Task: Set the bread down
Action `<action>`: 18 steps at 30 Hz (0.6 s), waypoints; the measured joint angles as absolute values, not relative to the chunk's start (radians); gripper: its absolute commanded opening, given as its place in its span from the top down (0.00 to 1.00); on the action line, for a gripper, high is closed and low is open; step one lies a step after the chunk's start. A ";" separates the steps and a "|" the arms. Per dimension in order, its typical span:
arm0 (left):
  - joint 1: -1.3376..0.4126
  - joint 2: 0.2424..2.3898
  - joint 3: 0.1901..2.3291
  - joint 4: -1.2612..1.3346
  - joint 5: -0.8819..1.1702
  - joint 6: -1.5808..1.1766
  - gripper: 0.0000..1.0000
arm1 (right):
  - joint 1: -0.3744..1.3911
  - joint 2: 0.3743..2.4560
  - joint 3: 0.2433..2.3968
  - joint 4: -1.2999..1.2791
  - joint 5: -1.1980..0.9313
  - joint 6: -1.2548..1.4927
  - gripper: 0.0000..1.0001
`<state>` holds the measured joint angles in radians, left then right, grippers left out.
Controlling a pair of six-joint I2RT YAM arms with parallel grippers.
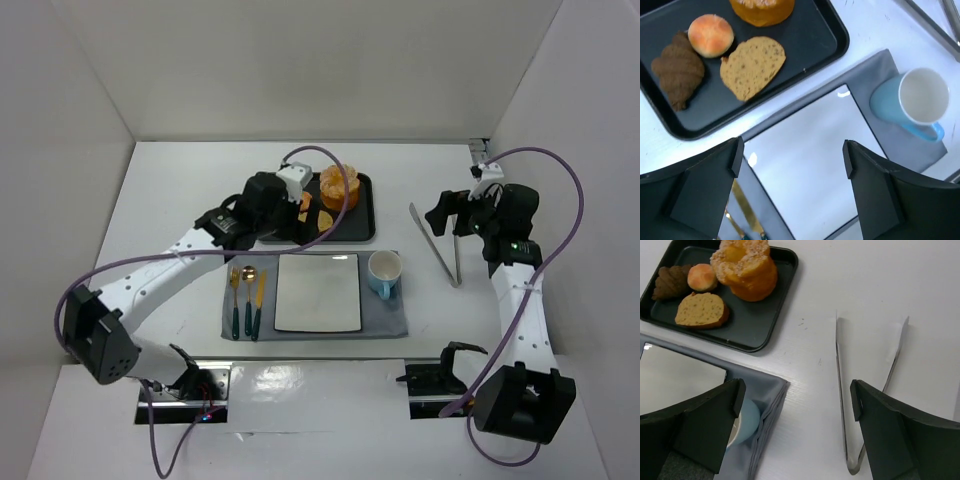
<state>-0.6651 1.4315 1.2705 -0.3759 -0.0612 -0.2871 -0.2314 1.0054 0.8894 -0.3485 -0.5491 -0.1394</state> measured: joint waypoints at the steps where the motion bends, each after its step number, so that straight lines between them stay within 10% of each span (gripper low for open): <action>1: -0.665 1.404 1.246 -0.378 -0.060 -0.287 0.01 | -0.231 1.009 0.889 -0.347 -0.525 -0.127 0.00; 8: -0.670 1.142 1.095 -0.364 -0.052 -0.289 0.01 | -0.231 1.025 0.853 -0.321 -0.475 -0.190 0.05; 10: -0.681 1.081 1.075 -0.357 -0.060 -0.290 0.01 | -0.231 1.039 0.843 -0.317 -0.436 -0.211 0.42; 11: -0.693 1.055 1.068 -0.355 -0.069 -0.289 0.01 | -0.231 1.052 0.841 -0.315 -0.414 -0.223 0.99; 13: -0.716 1.013 1.056 -0.344 -0.082 -0.289 0.01 | -0.231 1.080 0.841 -0.312 -0.380 -0.230 1.00; 14: -0.726 0.993 1.049 -0.337 -0.086 -0.289 0.01 | -0.231 1.094 0.841 -0.312 -0.368 -0.231 0.88; 15: -0.736 0.973 1.041 -0.330 -0.092 -0.289 0.01 | -0.231 1.111 0.841 -0.315 -0.356 -0.233 0.19; 18: -0.744 0.922 1.015 -0.316 -0.101 -0.290 0.01 | -0.231 1.153 0.841 -0.319 -0.355 -0.257 0.00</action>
